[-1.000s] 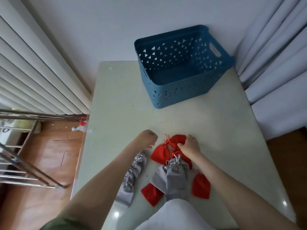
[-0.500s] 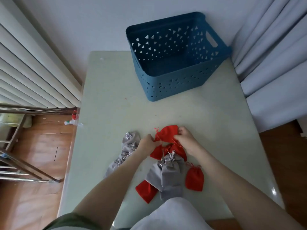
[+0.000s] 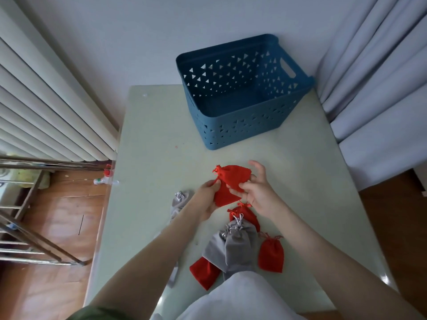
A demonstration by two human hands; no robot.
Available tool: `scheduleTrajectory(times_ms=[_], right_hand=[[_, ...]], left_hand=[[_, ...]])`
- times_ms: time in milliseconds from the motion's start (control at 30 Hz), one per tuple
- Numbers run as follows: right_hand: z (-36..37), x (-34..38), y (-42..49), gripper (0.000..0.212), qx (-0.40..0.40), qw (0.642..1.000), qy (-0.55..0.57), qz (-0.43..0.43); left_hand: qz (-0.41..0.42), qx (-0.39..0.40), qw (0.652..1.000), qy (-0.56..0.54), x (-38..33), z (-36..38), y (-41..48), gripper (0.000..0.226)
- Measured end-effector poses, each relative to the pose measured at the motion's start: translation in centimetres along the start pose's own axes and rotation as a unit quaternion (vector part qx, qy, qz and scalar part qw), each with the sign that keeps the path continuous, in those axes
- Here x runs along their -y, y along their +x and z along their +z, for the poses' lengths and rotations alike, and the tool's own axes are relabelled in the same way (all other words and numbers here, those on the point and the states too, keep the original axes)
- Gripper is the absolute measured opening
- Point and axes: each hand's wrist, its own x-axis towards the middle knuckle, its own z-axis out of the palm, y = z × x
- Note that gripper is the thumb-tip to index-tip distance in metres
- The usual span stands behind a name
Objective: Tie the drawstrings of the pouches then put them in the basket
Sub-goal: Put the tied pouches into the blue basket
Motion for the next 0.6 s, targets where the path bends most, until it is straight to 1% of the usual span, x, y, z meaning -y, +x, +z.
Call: scheduleTrajectory(times_ms=[33, 67, 100, 167, 200, 233, 333, 433, 500, 567, 600], right_hand=[[0.3, -0.5, -0.2, 0.060, 0.009, 1.000, -0.029, -0.006], [0.5, -0.8, -0.4, 0.056, 0.015, 0.998, -0.067, -0.010], [0.8, -1.2, -0.6, 0.046, 0.011, 0.994, -0.109, -0.014], [1.2, -1.8, -0.8, 0.020, -0.033, 0.982, -0.181, -0.028], [1.4, -2.0, -0.8, 0.012, -0.058, 0.976, -0.208, -0.036], [1.4, -2.3, -0.8, 0.009, -0.076, 0.970, -0.226, -0.044], [1.3, -2.6, -0.8, 0.011, -0.100, 0.964, -0.242, -0.053], [1.1, -2.7, -0.6, 0.010, -0.129, 0.952, -0.270, -0.063], [1.1, -2.9, -0.5, 0.010, -0.144, 0.942, -0.292, -0.076], [1.1, -3.2, -0.5, 0.010, -0.149, 0.932, -0.319, -0.085], [1.1, -3.2, -0.6, 0.010, -0.146, 0.930, -0.325, -0.085]], left_hand=[[0.002, -0.007, 1.000, -0.003, -0.1, 0.4, -0.2, 0.026], [0.003, -0.012, 1.000, -0.008, -0.2, 0.6, -0.3, 0.026], [0.005, -0.012, 1.000, -0.008, -0.2, 0.8, -0.4, 0.027], [0.009, -0.009, 1.000, -0.017, -0.4, 1.1, -0.8, 0.027], [0.009, -0.007, 1.000, -0.028, -0.6, 1.2, -1.1, 0.025], [0.011, -0.005, 0.999, -0.035, -0.7, 1.2, -1.3, 0.024], [0.020, -0.004, 0.999, -0.025, -0.8, 1.1, -1.4, 0.026], [0.018, -0.020, 1.000, -0.008, -0.5, 0.9, -1.3, 0.027], [0.006, -0.008, 0.999, -0.041, -0.5, 0.9, -1.5, 0.029], [-0.014, 0.013, 0.995, -0.096, -0.4, 0.9, -1.6, 0.046], [-0.013, 0.021, 0.994, -0.103, -0.3, 0.9, -1.6, 0.052]])
